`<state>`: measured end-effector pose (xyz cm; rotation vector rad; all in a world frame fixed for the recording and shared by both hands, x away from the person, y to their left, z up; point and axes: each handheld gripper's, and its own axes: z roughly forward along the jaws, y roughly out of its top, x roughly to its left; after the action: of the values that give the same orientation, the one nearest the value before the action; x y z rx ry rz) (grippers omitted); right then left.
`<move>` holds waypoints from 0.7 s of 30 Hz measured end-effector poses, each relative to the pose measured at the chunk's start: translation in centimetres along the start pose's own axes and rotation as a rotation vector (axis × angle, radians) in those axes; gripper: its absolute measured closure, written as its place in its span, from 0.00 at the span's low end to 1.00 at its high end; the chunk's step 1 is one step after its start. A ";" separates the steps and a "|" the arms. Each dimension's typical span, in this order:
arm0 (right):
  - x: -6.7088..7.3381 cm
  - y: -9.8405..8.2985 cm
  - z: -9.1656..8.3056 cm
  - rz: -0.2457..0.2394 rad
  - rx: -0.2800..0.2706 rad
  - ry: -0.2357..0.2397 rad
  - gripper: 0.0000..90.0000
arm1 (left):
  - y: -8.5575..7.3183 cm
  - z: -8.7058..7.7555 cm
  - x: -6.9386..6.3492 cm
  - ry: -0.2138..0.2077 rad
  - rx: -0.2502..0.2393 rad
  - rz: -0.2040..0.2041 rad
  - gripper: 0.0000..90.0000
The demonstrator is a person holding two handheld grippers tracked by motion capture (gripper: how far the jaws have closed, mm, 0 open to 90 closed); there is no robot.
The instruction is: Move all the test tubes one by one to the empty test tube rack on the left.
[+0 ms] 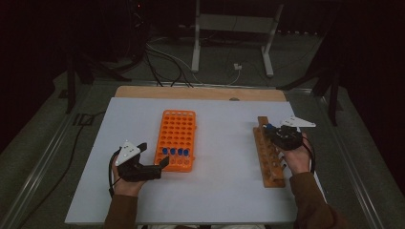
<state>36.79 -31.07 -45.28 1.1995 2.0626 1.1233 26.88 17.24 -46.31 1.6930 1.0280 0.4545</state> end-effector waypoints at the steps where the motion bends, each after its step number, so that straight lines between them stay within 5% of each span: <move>1: 0.0 0.1 -0.1 -0.002 -0.002 0.000 0.85 | 0.0 0.0 0.0 0.000 0.001 0.001 0.01; 21: 0.0 1.4 -1.8 0.013 -0.038 -0.004 0.86 | 0.8 0.4 -0.4 0.005 -0.007 0.031 0.01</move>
<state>36.10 -31.39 -43.14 1.1976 2.0242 1.1600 27.31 16.63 -45.70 1.7043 1.0035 0.4827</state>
